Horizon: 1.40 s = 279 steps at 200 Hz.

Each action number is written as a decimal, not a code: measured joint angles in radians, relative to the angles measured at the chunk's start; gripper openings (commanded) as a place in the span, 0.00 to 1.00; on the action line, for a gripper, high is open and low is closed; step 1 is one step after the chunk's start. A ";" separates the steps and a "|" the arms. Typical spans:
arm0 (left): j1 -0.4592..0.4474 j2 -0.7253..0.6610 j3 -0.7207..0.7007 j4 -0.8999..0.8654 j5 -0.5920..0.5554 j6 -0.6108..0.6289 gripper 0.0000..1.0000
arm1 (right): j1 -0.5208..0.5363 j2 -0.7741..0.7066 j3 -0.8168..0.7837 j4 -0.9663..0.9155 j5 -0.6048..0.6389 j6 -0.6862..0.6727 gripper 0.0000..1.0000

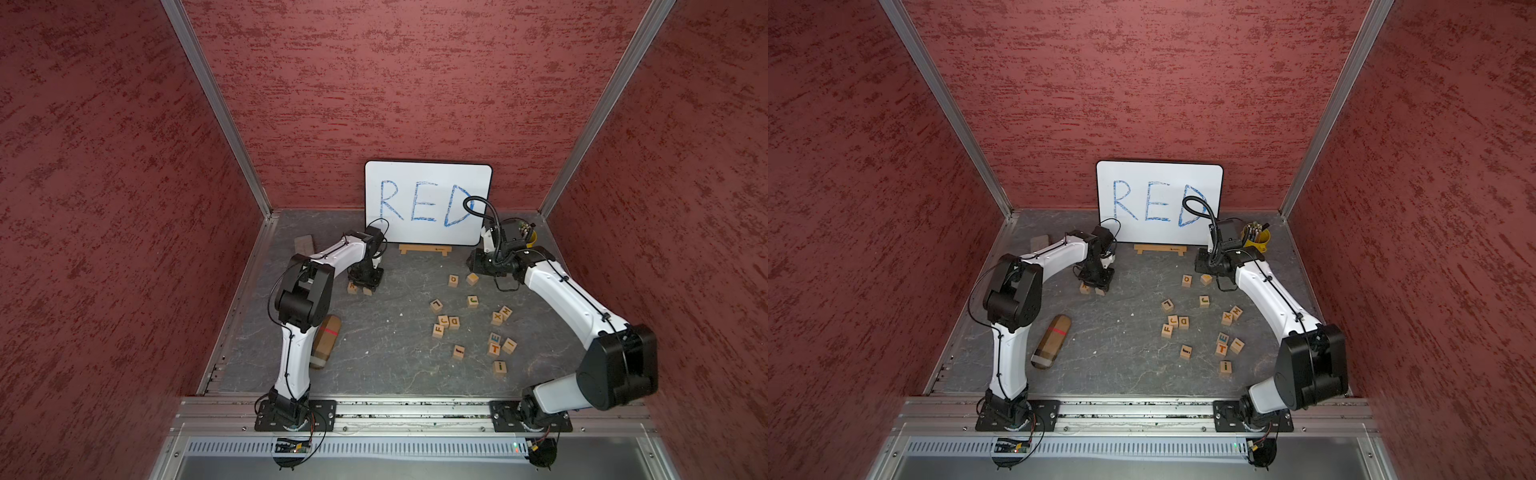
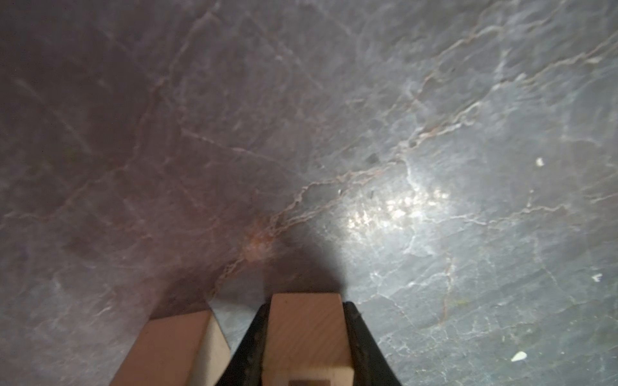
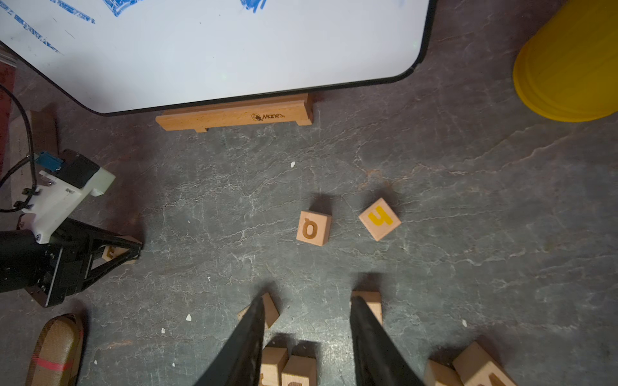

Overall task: Assemble the uppercase word "red" with letter blocks
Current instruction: Place the letter block at the center of the board.

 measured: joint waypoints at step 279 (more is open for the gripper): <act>-0.114 -0.058 0.260 -0.001 -0.066 0.108 0.72 | -0.008 -0.018 -0.050 -0.056 -0.002 -0.016 0.47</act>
